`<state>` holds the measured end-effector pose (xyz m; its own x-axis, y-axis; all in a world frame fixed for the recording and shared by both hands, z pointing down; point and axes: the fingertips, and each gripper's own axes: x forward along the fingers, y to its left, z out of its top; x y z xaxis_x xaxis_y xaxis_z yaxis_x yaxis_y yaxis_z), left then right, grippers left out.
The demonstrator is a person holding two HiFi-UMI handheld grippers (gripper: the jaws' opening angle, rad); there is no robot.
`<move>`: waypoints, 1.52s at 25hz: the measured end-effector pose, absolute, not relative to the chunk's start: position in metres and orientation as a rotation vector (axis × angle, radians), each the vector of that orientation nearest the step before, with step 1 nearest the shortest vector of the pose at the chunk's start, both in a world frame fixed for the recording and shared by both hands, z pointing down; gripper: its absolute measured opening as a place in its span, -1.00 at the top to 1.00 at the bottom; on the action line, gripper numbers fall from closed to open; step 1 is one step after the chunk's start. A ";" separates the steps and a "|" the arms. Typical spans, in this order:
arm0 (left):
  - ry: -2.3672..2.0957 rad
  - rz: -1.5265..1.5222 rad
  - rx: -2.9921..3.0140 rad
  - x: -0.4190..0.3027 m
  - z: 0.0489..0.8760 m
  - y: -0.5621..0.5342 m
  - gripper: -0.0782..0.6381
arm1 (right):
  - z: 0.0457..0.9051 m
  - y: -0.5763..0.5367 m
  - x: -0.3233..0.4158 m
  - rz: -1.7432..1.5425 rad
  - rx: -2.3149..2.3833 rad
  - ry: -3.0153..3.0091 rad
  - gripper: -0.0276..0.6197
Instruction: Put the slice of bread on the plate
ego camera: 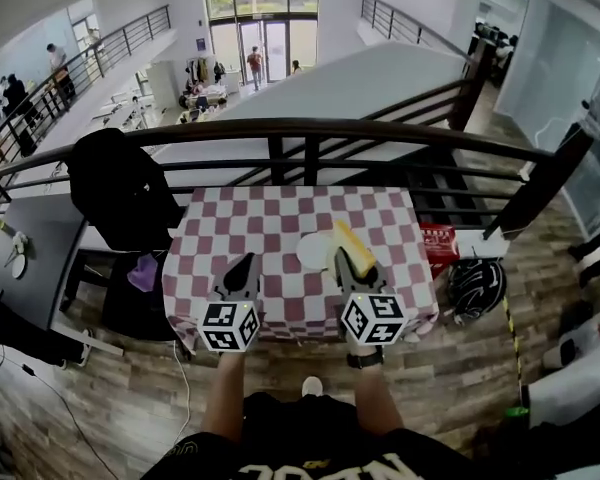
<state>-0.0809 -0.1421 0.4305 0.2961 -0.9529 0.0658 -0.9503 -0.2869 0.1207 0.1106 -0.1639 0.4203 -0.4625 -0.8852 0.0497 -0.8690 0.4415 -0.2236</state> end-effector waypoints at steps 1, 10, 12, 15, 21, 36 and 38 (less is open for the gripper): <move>-1.776 0.003 2.418 -0.075 0.438 -0.146 0.73 | 0.428 -0.171 0.116 -0.367 -1.594 2.599 0.59; -1.731 0.130 2.370 -0.067 0.485 -0.167 0.73 | 0.484 -0.215 0.105 -0.557 -1.573 2.632 0.59; -1.698 0.153 2.370 -0.064 0.497 -0.175 0.73 | 0.496 -0.222 0.094 -0.591 -1.568 2.654 0.59; -1.642 0.172 2.359 -0.059 0.515 -0.194 0.73 | 0.515 -0.231 0.083 -0.649 -1.578 2.689 0.59; -1.529 0.212 2.342 -0.055 0.544 -0.242 0.73 | 0.554 -0.260 0.067 -0.788 -1.632 2.728 0.59; -1.291 0.394 2.287 -0.038 0.639 -0.310 0.73 | 0.672 -0.314 0.066 -1.222 -1.760 2.587 0.59; -1.275 0.412 2.270 -0.039 0.650 -0.313 0.73 | 0.686 -0.316 0.064 -1.281 -1.760 2.559 0.59</move>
